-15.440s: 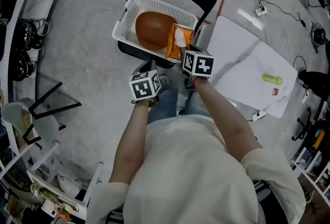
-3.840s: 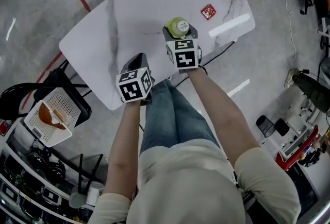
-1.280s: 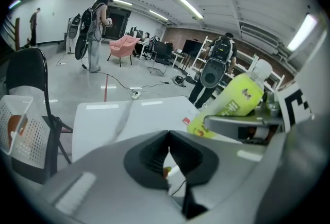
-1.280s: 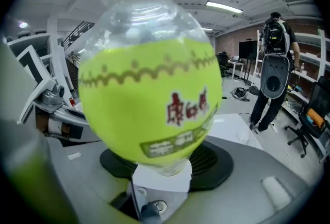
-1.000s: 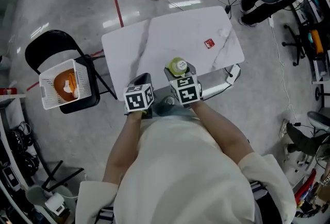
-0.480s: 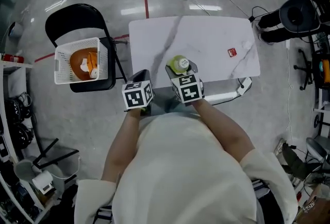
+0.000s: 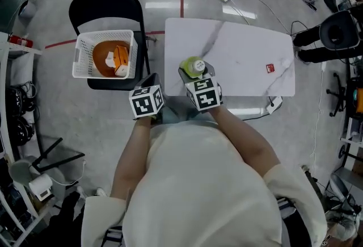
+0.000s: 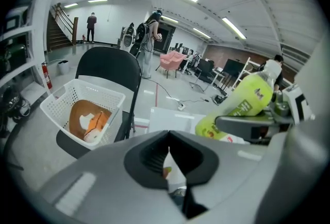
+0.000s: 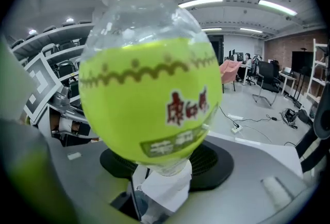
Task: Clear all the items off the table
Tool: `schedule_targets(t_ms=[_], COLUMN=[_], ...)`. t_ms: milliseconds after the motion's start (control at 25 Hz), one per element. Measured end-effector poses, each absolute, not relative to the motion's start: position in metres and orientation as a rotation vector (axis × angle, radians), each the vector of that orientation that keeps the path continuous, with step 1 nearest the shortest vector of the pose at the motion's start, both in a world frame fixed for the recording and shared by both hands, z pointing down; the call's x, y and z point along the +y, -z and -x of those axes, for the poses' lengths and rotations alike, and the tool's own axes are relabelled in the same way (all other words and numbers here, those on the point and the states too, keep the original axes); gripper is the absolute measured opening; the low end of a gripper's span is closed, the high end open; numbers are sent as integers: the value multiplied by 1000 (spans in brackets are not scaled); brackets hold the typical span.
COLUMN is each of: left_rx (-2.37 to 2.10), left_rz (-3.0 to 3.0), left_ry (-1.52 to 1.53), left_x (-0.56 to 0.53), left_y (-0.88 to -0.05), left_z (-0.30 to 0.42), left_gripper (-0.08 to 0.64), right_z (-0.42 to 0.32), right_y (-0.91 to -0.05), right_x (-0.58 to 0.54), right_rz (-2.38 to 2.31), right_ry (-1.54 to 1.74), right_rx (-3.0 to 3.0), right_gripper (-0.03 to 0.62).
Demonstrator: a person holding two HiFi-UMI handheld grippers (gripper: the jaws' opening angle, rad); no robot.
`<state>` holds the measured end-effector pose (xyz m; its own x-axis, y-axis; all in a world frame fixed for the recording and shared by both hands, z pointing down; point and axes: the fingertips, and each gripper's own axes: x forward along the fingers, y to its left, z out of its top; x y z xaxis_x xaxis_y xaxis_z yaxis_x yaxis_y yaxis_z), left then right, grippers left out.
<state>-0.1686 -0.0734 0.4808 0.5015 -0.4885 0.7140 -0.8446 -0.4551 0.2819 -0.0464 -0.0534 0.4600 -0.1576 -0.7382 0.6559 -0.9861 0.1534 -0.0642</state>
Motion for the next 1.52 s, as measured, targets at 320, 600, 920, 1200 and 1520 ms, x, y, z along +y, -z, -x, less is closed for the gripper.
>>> schedule_targets(t_ms=[320,600,920,1200,1520], left_rx=[-1160,-1212,-1261,-1301,-1334], left_rz=[-2049,-1987,-1905,-1846,-1777], left_ry=[-699,-673,-648,-637,-618], left_x=[-100,-121,-135,-143,-157], left_y=[-486,-492,-505,-518,-532], left_z=[227,273,319,353,393], left_gripper=[8,8,9,8,8], right_z=[104,155,207,251,299], right_y=[-460,-464,-474,-491,-508], right_x=[-95,-126,-155,-176,-206], right_rz=[-1546,-1448,-1339,-1250,-1164], right_ry=[-649,-634,-620,-628,-631], right_rx=[-2010,-2051,-2089,-2121,-2137], right_gripper=[259,259,260,261,261])
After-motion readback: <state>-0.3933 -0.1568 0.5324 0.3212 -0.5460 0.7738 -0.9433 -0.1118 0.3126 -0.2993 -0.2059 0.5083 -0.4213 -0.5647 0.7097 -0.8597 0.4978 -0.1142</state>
